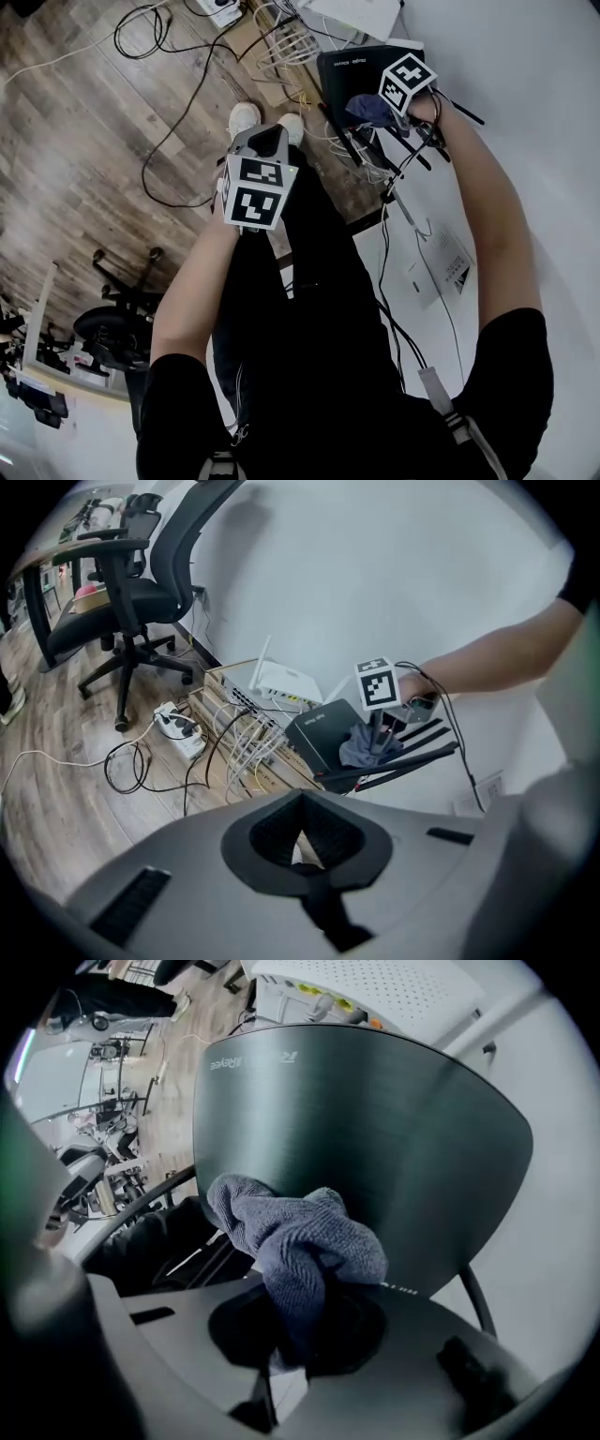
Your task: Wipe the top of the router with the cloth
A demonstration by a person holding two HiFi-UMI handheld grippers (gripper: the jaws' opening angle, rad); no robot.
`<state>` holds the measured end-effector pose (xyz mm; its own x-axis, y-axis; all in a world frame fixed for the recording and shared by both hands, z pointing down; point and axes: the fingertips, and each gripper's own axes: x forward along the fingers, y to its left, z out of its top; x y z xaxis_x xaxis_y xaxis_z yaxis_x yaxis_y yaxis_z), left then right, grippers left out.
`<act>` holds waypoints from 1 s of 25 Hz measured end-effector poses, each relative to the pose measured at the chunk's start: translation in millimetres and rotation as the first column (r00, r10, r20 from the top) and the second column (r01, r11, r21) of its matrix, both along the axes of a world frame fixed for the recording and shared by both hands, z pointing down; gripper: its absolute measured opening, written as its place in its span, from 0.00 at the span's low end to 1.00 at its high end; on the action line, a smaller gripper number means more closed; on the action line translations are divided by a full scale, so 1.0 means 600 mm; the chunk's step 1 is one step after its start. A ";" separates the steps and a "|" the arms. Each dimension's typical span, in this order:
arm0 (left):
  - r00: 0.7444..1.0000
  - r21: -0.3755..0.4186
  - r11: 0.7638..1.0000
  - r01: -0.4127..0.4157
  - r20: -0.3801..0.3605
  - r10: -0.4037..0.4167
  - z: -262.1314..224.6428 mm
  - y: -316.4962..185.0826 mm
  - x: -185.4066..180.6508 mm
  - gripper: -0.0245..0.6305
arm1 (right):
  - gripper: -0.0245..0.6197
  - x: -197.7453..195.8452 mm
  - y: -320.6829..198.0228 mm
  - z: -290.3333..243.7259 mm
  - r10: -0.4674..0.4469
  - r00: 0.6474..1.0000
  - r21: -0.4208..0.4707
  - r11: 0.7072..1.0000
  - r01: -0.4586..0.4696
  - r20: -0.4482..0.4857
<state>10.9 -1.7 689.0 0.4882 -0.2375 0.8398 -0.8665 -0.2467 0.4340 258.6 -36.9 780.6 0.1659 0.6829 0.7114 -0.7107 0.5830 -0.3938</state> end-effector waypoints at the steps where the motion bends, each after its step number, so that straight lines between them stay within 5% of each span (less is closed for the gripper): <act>1: 1.000 -0.002 1.000 -0.010 -0.002 0.010 0.000 0.003 0.005 0.05 | 0.11 0.008 -0.005 0.001 -0.025 1.000 0.013 1.000 0.025 -0.013; 10: 0.999 -0.005 0.999 -0.038 -0.009 0.038 0.008 0.003 0.026 0.05 | 0.11 0.099 -0.045 0.016 -0.031 0.989 0.073 0.996 0.042 -0.146; 18: 1.000 0.007 1.000 -0.023 -0.009 0.023 0.015 -0.014 0.026 0.05 | 0.11 0.112 -0.054 0.019 0.001 0.991 0.160 0.987 0.021 -0.132; 25: 1.000 -0.011 1.000 0.022 0.008 -0.022 0.022 -0.020 0.001 0.05 | 0.11 0.149 -0.091 0.021 -0.028 0.974 0.294 0.951 0.096 -0.225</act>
